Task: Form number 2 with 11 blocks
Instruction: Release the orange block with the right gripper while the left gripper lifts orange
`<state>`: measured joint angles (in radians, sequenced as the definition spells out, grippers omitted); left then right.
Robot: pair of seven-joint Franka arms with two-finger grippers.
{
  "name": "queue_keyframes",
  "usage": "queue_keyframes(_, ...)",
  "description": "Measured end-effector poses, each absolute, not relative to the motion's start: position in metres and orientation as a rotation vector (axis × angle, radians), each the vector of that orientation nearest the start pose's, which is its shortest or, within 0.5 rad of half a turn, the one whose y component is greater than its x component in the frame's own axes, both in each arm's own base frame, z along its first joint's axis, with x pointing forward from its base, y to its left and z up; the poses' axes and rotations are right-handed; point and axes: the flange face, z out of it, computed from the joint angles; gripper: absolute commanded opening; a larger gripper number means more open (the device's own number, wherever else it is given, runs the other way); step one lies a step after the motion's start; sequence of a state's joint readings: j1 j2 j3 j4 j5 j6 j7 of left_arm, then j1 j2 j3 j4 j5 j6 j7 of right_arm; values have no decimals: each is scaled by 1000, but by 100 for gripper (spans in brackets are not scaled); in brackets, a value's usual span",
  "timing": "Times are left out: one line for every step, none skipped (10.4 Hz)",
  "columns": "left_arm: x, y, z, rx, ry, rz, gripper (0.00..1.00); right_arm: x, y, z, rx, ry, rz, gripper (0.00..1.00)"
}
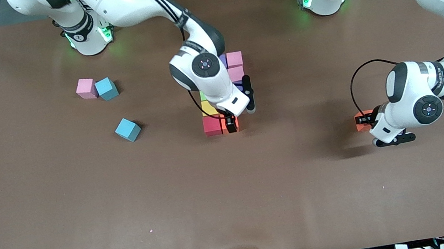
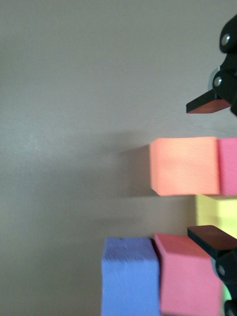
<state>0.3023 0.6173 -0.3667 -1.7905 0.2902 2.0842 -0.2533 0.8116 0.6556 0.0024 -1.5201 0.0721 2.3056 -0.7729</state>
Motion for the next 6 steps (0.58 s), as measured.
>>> queue_keyframes(626,-14,207,-3076,-107,402,50,492,513,311,-2221,-2137,-157,100)
queue_keyframes(630,-14,211,-3100,-162,395,50,493,494,340,-2268,-2100,-123,100)
queue_keyframes(635,-16,218,-3111,-213,376,50,500,469,371,-2354,-2008,-131,100)
queue_keyframes(638,-18,223,-3117,-264,364,50,513,435,400,-2447,-1890,-146,100)
queue_keyframes(640,-24,226,-3123,-318,362,50,530,389,429,-2527,-1779,-131,100)
queue_keyframes(640,-36,229,-3133,-371,367,50,543,342,457,-2600,-1658,-96,100)
